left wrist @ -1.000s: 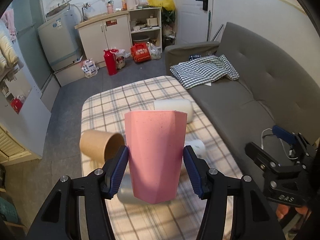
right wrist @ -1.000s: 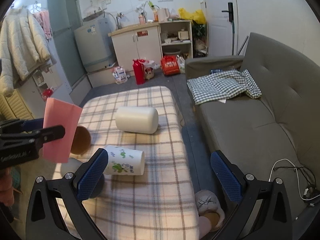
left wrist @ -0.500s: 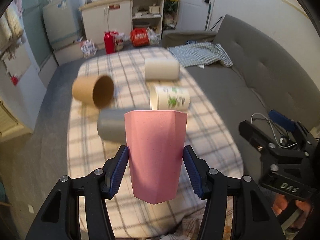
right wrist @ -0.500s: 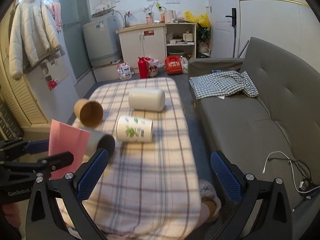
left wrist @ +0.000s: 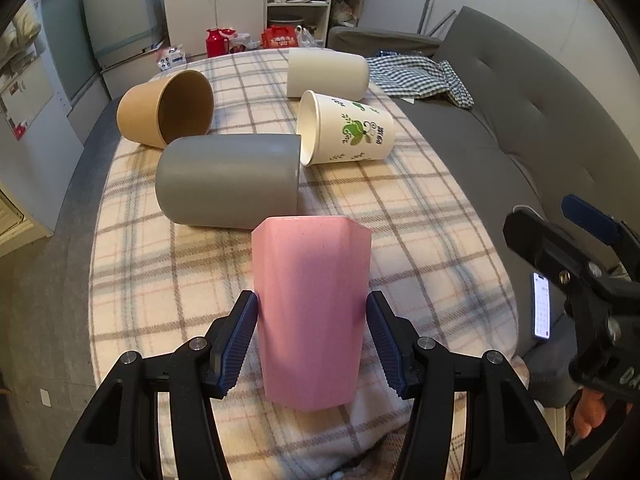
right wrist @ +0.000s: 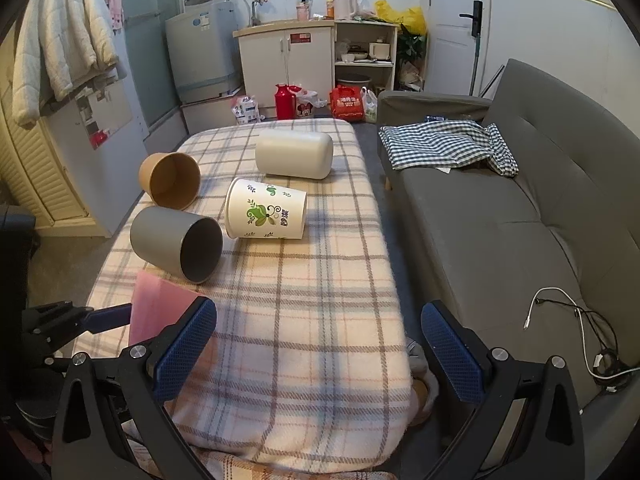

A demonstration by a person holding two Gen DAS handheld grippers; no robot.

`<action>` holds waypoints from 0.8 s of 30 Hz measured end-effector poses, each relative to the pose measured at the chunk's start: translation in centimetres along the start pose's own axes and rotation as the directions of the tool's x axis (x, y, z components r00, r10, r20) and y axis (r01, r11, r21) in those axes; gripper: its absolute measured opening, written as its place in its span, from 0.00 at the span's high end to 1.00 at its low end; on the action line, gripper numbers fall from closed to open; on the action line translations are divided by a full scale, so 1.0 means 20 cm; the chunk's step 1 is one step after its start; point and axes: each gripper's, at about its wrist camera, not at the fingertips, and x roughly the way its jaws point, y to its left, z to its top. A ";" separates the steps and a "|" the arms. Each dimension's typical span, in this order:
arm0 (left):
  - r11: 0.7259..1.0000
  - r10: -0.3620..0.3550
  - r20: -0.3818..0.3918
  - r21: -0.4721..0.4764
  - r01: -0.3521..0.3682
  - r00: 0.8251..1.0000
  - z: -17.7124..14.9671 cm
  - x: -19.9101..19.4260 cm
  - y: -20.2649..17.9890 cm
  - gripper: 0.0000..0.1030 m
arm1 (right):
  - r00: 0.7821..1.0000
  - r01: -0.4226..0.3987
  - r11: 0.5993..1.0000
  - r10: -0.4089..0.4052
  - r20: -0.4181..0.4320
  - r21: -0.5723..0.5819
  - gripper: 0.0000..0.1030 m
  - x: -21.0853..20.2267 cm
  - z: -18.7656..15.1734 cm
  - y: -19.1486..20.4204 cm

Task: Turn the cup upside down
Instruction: 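Lower the pink cup onto the bed and open the left gripper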

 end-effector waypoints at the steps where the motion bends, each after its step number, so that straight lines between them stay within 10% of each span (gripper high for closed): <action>1: 1.000 0.000 0.001 -0.006 0.000 1.000 0.00 0.01 0.01 0.44 | 1.000 0.000 1.000 0.000 -0.004 -0.004 0.00 0.01 0.00 0.01; 6: 1.000 -0.001 0.011 -0.019 0.002 1.000 0.00 0.02 0.02 0.41 | 1.000 0.008 1.000 -0.008 -0.010 -0.021 0.00 0.01 0.01 0.04; 9: 1.000 0.017 0.042 -0.016 -0.016 0.999 -0.01 -0.02 0.03 0.20 | 1.000 0.016 0.999 -0.016 -0.001 -0.028 0.00 -0.02 0.02 0.05; 24: 0.982 0.182 0.207 -0.091 -0.167 0.961 -0.21 -0.28 0.46 0.09 | 0.998 -0.021 1.000 0.021 -0.062 0.005 0.00 -0.03 -0.09 0.38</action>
